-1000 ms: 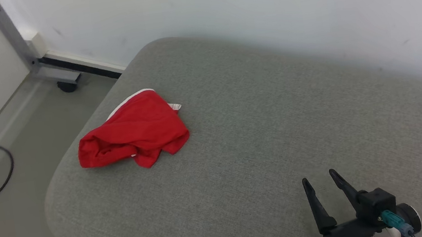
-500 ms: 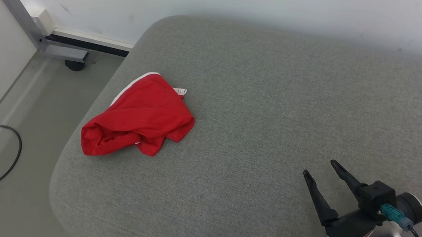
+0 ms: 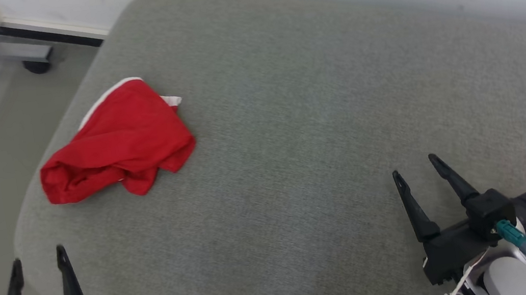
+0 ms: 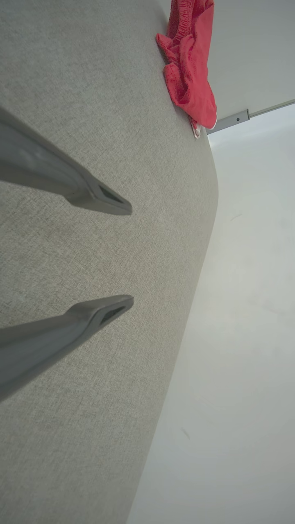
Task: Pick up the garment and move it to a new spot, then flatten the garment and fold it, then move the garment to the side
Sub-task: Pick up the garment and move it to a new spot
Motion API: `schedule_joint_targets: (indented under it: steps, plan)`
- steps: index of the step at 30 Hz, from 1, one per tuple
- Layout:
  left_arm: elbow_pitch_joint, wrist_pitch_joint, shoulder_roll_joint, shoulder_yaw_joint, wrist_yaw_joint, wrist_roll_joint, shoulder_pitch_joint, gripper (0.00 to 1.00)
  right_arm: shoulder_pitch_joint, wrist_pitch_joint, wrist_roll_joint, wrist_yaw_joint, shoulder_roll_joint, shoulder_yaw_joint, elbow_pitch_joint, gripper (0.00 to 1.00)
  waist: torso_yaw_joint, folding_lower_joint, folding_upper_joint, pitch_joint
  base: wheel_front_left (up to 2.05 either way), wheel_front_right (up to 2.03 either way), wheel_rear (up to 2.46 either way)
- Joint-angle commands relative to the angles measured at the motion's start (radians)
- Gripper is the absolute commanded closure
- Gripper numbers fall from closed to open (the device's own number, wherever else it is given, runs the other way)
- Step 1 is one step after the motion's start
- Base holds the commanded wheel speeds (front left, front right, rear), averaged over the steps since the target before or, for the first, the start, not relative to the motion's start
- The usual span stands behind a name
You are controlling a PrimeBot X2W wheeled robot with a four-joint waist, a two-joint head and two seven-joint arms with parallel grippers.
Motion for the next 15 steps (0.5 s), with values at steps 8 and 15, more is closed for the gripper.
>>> schedule_joint_targets:
  steps: [8,15]
  plan:
    - [0.185,-0.003,0.092,-0.014,-0.028,-0.031,-0.193,0.0,-0.04,0.0,0.008,-0.003,-0.038,0.025,-0.046,0.0,-0.112,-0.0001,-0.0001,0.117,0.0,0.0,0.0]
    - [0.358,-0.003,0.151,-0.035,-0.03,-0.071,-0.343,0.0,-0.064,0.0,0.007,-0.003,-0.07,0.016,-0.065,0.0,-0.152,-0.0001,-0.0001,0.177,0.0,0.0,0.0]
